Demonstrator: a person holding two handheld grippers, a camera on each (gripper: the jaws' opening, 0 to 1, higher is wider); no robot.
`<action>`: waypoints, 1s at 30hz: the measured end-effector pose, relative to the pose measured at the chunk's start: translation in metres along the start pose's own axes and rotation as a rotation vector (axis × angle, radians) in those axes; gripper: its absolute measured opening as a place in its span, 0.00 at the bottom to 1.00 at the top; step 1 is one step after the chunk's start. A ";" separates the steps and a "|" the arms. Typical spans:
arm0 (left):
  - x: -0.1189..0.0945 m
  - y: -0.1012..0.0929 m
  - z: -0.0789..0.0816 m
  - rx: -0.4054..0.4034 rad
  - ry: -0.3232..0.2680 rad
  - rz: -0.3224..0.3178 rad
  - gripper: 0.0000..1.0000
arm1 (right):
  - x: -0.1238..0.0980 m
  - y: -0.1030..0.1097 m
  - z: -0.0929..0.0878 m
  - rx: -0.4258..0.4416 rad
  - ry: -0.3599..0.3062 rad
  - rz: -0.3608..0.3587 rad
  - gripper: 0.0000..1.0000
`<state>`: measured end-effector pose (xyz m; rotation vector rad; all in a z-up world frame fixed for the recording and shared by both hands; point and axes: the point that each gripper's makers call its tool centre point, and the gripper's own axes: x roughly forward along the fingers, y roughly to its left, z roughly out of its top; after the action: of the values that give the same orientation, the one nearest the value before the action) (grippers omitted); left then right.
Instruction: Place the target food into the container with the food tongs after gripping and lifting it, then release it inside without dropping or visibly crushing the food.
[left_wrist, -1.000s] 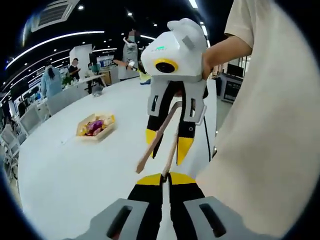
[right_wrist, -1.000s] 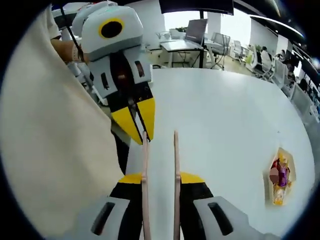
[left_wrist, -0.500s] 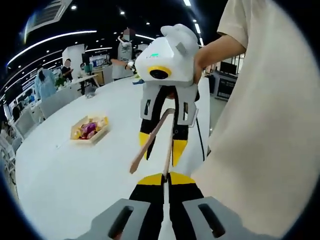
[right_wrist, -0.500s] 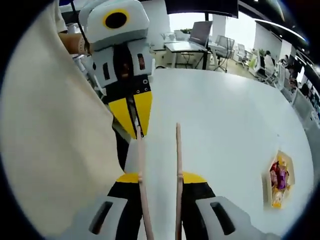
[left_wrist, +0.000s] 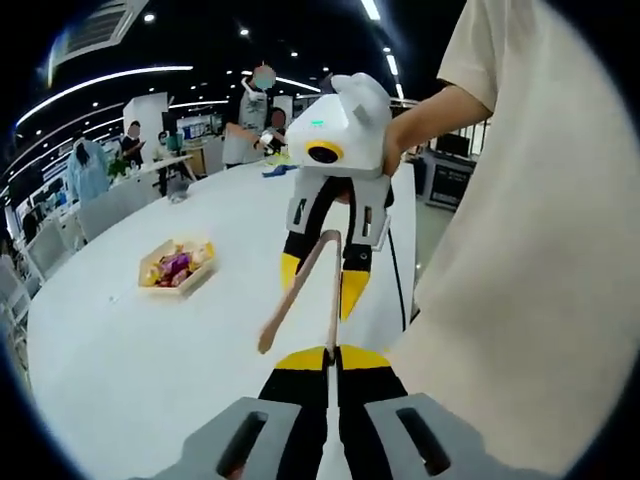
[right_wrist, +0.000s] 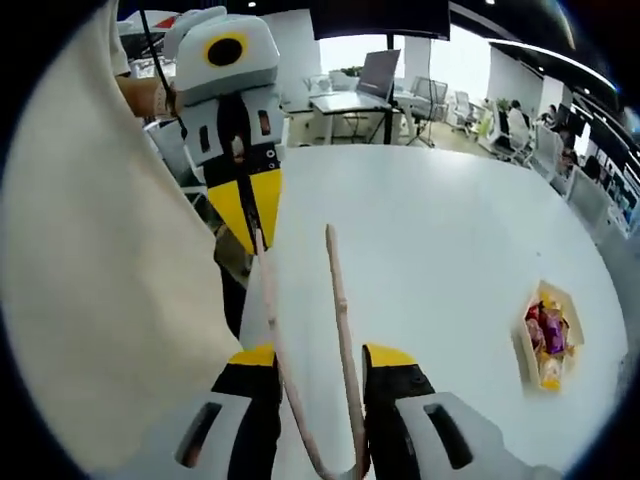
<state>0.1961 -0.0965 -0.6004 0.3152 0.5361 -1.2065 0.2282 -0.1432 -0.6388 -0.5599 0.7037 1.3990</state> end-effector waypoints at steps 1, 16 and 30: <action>-0.001 0.001 -0.001 -0.003 -0.001 0.000 0.00 | -0.003 -0.001 -0.001 0.011 -0.005 -0.004 0.31; 0.004 0.003 -0.008 -0.016 0.012 -0.015 0.00 | -0.015 -0.004 -0.016 -0.009 0.042 -0.040 0.27; 0.019 0.000 -0.013 -0.009 0.035 -0.047 0.00 | -0.022 -0.005 -0.032 -0.010 0.081 -0.067 0.20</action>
<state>0.1981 -0.1053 -0.6214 0.3177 0.5820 -1.2452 0.2284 -0.1821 -0.6447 -0.6455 0.7366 1.3239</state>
